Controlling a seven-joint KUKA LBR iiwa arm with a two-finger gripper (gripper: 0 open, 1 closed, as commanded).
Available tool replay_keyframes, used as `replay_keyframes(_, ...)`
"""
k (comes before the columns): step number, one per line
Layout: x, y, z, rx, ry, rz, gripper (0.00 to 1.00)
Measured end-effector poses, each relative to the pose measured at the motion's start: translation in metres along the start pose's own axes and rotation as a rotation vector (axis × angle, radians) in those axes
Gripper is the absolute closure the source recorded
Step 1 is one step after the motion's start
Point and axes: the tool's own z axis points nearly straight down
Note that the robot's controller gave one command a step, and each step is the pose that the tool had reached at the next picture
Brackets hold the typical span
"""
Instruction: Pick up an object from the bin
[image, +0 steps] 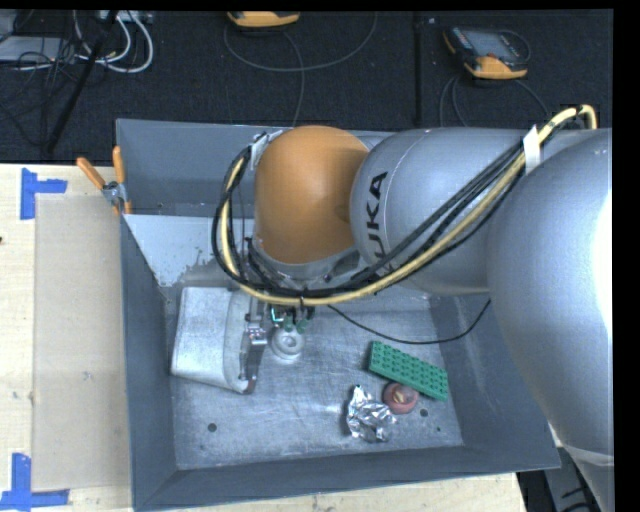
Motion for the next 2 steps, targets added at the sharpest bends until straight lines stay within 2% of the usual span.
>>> replay_keyframes(1,-0.016,0.011,0.062,-0.005,-0.02,-0.016,0.0)
replay_keyframes(2,0.03,-0.033,0.065,-0.007,-0.051,-0.355,0.0)
